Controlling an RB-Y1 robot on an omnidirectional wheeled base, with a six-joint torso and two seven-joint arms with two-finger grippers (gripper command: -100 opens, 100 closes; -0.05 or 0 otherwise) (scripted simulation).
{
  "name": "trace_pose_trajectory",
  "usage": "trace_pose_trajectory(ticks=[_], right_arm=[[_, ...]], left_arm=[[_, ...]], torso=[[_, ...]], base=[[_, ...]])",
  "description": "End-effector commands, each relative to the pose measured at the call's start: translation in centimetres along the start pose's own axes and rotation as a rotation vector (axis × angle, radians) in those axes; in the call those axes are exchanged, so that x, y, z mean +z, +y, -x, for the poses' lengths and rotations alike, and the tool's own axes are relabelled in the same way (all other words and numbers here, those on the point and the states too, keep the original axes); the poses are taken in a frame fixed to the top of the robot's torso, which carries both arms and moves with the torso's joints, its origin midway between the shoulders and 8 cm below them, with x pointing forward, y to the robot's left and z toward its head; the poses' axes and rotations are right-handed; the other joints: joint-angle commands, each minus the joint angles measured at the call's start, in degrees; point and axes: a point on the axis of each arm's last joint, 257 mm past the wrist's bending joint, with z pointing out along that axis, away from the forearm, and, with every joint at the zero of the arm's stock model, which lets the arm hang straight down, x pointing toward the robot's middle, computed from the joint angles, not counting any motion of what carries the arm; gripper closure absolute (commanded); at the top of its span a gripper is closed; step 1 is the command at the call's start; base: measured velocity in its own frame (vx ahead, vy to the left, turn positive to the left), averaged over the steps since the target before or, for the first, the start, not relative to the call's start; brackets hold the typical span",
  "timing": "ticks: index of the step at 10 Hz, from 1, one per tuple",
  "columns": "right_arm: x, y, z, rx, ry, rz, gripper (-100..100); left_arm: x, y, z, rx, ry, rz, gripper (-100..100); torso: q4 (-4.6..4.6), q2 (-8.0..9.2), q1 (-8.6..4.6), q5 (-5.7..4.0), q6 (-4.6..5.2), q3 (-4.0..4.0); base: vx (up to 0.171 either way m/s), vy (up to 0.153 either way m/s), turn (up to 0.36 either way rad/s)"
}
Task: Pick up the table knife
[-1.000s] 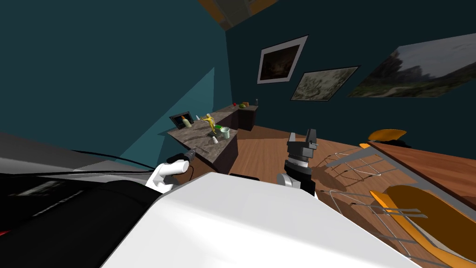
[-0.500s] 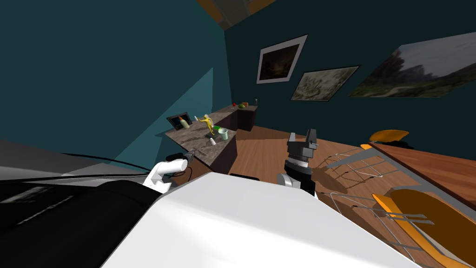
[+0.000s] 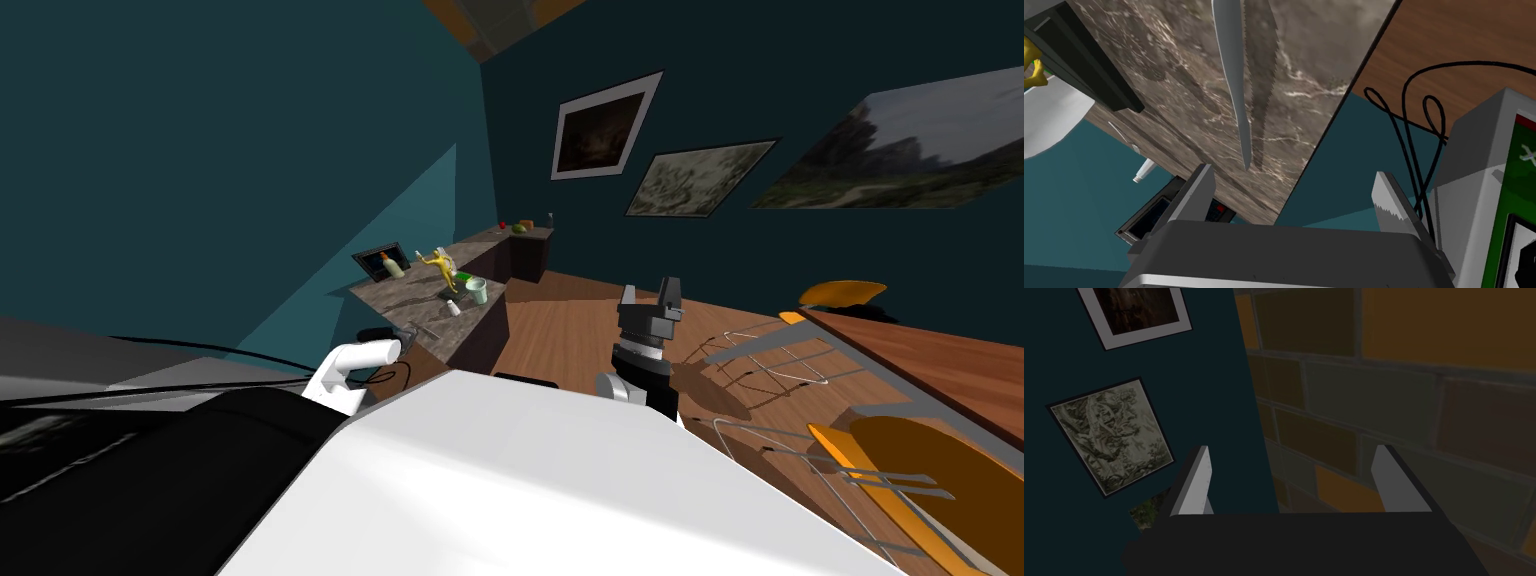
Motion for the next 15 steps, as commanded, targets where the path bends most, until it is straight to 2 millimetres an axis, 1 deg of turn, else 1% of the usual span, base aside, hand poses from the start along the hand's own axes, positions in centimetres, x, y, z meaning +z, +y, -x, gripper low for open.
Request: trace_pose_trajectory(ticks=[1, 2, 3, 4, 5, 6, 7, 11, 15], right_arm=[[0.0, 0.0, 0.0, 0.000, 0.000, 0.000, 0], [0.0, 0.0, 0.0, 0.000, 0.000, 0.000, 0], [0.0, 0.0, 0.0, 0.000, 0.000, 0.000, 0], [0.0, 0.0, 0.0, 0.000, 0.000, 0.000, 0], [0.0, 0.0, 0.0, 0.000, 0.000, 0.000, 0], [0.0, 0.0, 0.0, 0.000, 0.000, 0.000, 0], [0.0, 0.0, 0.0, 0.000, 0.000, 0.000, 0], [0.0, 0.0, 0.0, 0.000, 0.000, 0.000, 0], [0.0, 0.0, 0.0, 0.000, 0.000, 0.000, 0]], left_arm=[[0.0, 1.0, -0.1, 0.019, 0.015, 0.044, -100], [0.0, 1.1, 0.1, 0.052, 0.023, 0.061, -100], [-0.1, 1.7, -0.1, 0.052, 0.033, 0.088, -100], [-0.2, 1.8, 0.1, 0.086, 0.040, 0.102, -100], [-0.2, 2.4, -0.1, 0.086, 0.050, 0.127, -100], [-0.3, 2.5, 0.1, 0.118, 0.060, 0.143, -100], [-0.4, 3.1, -0.1, 0.118, 0.069, 0.165, -100], [-0.9, 4.0, -0.1, 0.181, 0.104, 0.227, -100], [-1.8, 5.0, 0.0, 0.284, 0.159, 0.309, -100]], torso=[[0.00, 0.00, 0.00, 0.00, 0.00, 0.00], [-0.01, 0.01, -0.01, 0.00, 0.00, 0.00], [-0.01, -0.03, -0.01, 0.00, 0.00, -0.02], [-0.01, 0.00, 0.03, 0.01, 0.00, -0.01], [-0.01, -0.03, 0.06, 0.01, 0.00, -0.02], [0.00, 0.03, 0.06, 0.02, 0.00, 0.01], [0.00, 0.02, 0.08, 0.02, 0.00, 0.01], [0.00, 0.05, 0.11, 0.02, 0.00, 0.02], [-0.02, -0.06, 0.16, 0.04, 0.00, -0.04]], base=[[0.073, -0.023, 0.000], [0.081, -0.025, -0.002], [0.070, -0.012, -0.001], [0.082, -0.004, -0.002], [0.060, -0.005, -0.003], [0.067, 0.001, -0.001], [0.063, -0.003, -0.003], [0.061, 0.005, -0.001], [0.085, 0.017, -0.002]])
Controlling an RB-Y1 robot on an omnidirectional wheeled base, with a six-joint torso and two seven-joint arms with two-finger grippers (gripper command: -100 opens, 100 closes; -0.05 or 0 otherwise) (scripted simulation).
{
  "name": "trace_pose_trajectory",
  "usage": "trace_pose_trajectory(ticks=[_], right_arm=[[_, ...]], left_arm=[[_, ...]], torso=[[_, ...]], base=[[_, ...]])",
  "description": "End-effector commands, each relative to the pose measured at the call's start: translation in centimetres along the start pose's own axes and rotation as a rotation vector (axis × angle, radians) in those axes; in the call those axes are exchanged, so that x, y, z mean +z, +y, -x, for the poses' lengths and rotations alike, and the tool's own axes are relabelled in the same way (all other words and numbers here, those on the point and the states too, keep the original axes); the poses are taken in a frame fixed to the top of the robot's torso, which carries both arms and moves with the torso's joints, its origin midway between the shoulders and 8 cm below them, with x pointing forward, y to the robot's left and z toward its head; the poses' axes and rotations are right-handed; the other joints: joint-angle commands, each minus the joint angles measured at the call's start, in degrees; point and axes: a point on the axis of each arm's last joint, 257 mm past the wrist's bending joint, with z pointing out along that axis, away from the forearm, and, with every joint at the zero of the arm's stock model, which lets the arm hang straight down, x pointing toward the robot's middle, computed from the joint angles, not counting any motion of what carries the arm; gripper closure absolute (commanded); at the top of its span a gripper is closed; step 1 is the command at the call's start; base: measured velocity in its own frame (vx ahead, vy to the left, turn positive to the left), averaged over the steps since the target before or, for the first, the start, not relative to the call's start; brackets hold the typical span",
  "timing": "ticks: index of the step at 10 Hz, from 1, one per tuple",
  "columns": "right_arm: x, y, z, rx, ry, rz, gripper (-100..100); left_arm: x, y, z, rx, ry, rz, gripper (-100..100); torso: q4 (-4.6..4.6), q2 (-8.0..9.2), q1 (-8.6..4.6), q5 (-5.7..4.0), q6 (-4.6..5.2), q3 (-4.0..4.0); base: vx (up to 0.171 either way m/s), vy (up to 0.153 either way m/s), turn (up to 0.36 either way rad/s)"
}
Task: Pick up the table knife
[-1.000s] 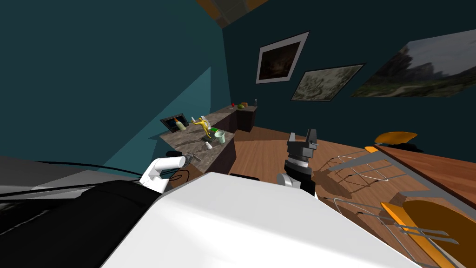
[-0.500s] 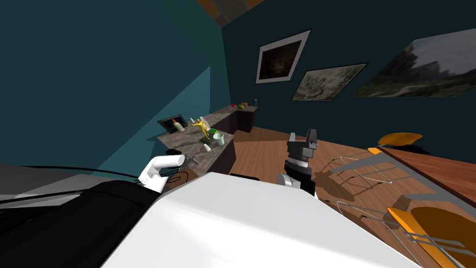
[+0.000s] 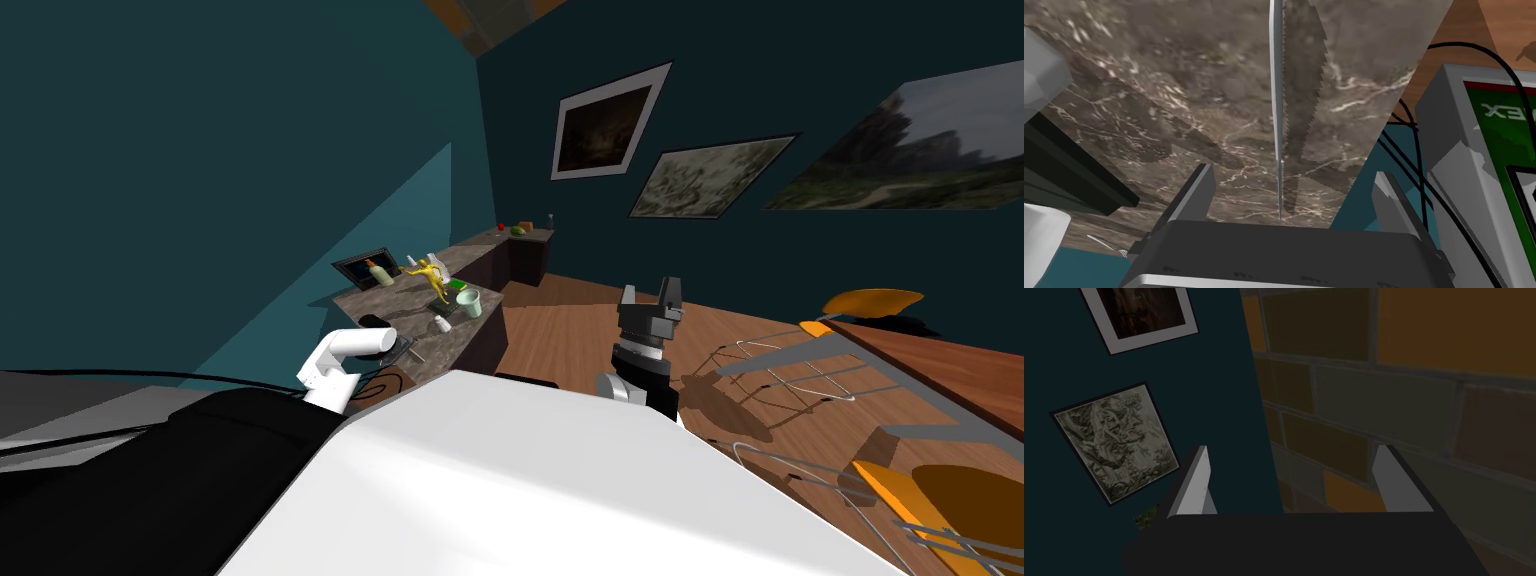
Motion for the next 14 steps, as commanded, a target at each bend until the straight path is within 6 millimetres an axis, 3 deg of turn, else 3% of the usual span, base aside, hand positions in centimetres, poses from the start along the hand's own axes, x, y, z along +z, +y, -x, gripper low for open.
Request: trace_pose_trajectory(ticks=[1, 3, 4, 5, 9, 10, 14], right_arm=[[0.0, 0.0, 0.0, 0.000, 0.000, 0.000, 0], [0.0, 0.0, 0.0, 0.000, 0.000, 0.000, 0], [0.0, 0.0, 0.0, 0.000, 0.000, 0.000, 0], [0.0, 0.0, 0.0, 0.000, 0.000, 0.000, 0], [0.0, 0.0, 0.0, 0.000, 0.000, 0.000, 0], [0.0, 0.0, 0.0, 0.000, 0.000, 0.000, 0], [0.0, 0.0, 0.0, 0.000, 0.000, 0.000, 0]], left_arm=[[-0.2, 0.5, -0.2, 0.034, 0.019, 0.028, -100], [-0.2, 0.5, -0.2, 0.036, 0.019, 0.029, -100], [-0.2, 0.5, -0.2, 0.039, 0.021, 0.031, 0], [0.6, 0.5, -0.3, 0.033, 0.020, 0.032, -100], [1.7, 0.6, -0.5, 0.028, 0.019, 0.035, -100], [1.7, 0.6, -0.5, 0.028, 0.018, 0.034, 100], [1.7, 0.8, -0.5, 0.030, 0.019, 0.040, 100]], torso=[[0.00, 0.00, 0.00, 0.00, 0.00, 0.00], [0.01, 0.06, 0.02, 0.01, 0.00, 0.03], [0.04, 0.19, -0.03, 0.00, -0.01, 0.10], [0.06, 0.29, -0.07, -0.01, -0.01, 0.16], [0.09, 0.40, -0.01, 0.01, -0.01, 0.23], [0.09, 0.38, -0.05, -0.01, -0.01, 0.22], [0.16, 0.41, -0.03, 0.05, 0.00, 0.27]], base=[[0.089, 0.031, 0.000], [0.047, 0.019, -0.002], [0.006, 0.002, -0.001], [-0.005, 0.010, -0.039], [-0.012, 0.017, -0.022], [0.000, 0.000, 0.000], [0.000, 0.000, 0.000]])
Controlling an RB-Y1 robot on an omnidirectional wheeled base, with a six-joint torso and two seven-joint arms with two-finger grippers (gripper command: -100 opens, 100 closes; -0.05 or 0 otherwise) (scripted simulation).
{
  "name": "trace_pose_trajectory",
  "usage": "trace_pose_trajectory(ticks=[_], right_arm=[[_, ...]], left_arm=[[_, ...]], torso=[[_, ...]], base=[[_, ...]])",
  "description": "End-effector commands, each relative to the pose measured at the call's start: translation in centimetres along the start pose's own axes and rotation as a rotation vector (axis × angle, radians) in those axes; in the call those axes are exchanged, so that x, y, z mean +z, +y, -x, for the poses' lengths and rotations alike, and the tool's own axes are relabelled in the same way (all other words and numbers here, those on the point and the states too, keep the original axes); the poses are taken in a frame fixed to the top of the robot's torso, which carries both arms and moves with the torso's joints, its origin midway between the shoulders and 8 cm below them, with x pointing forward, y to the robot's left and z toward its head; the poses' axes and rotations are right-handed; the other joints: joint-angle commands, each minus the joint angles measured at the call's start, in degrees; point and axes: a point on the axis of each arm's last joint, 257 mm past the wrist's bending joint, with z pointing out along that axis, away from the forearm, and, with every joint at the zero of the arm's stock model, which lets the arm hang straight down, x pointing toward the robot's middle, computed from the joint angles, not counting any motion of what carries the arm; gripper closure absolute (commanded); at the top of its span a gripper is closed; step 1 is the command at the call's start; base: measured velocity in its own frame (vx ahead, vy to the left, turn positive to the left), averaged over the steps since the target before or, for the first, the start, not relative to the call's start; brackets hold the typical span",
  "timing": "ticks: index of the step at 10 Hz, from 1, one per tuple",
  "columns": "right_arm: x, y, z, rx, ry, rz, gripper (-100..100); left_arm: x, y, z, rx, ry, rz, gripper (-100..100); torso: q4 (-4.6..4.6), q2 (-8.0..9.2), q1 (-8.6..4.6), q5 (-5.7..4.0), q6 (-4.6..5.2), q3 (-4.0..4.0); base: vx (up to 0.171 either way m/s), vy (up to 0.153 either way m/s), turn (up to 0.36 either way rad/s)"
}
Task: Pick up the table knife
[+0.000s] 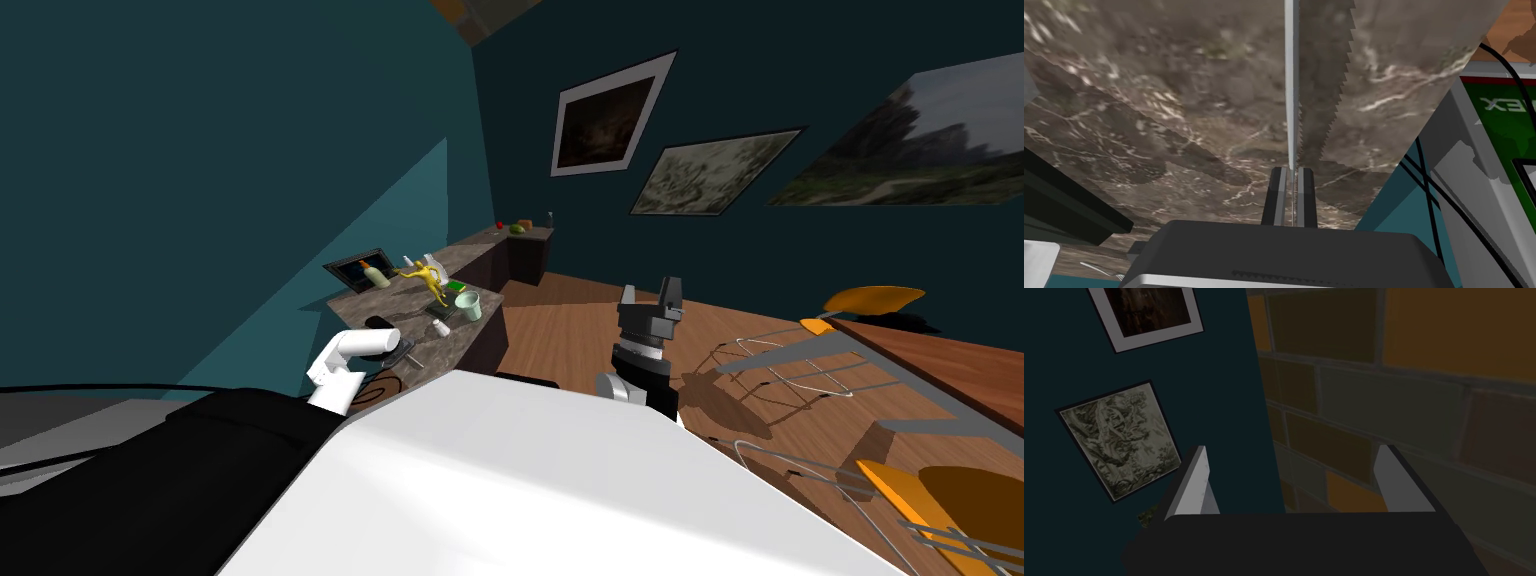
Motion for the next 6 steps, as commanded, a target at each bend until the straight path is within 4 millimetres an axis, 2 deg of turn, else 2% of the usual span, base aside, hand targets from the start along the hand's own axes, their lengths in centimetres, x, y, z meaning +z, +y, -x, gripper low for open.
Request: trace_pose_trajectory(ticks=[1, 2, 4, 5, 6], right_arm=[[0.0, 0.0, 0.0, 0.000, 0.000, 0.000, 0], [0.0, 0.0, 0.0, 0.000, 0.000, 0.000, 0], [0.0, 0.0, 0.0, 0.000, 0.000, 0.000, 0], [0.0, 0.0, 0.0, 0.000, 0.000, 0.000, 0], [0.0, 0.0, 0.0, 0.000, 0.000, 0.000, 0]], left_arm=[[0.0, 0.0, 0.0, 0.000, 0.000, 0.000, 0], [-0.9, -0.2, 0.1, 0.003, 0.000, -0.007, 100], [-2.0, -0.2, 0.3, 0.009, 0.001, -0.009, 100], [-1.7, -0.2, 0.3, 0.006, 0.000, -0.009, 100], [-1.8, -0.1, 0.2, 0.007, 0.001, -0.008, 0]], torso=[[0.00, 0.00, 0.00, 0.00, 0.00, 0.00], [0.00, 0.00, 0.00, 0.00, 0.00, 0.00], [-0.01, -0.05, -0.13, -0.05, 0.01, -0.03], [-0.02, -0.05, -0.15, -0.05, 0.02, -0.03], [-0.02, -0.04, -0.08, -0.02, 0.03, -0.03]], base=[[0.000, 0.000, 0.000], [0.010, -0.012, 0.048], [0.018, -0.025, 0.034], [0.007, -0.011, 0.008], [0.000, 0.000, 0.000]])
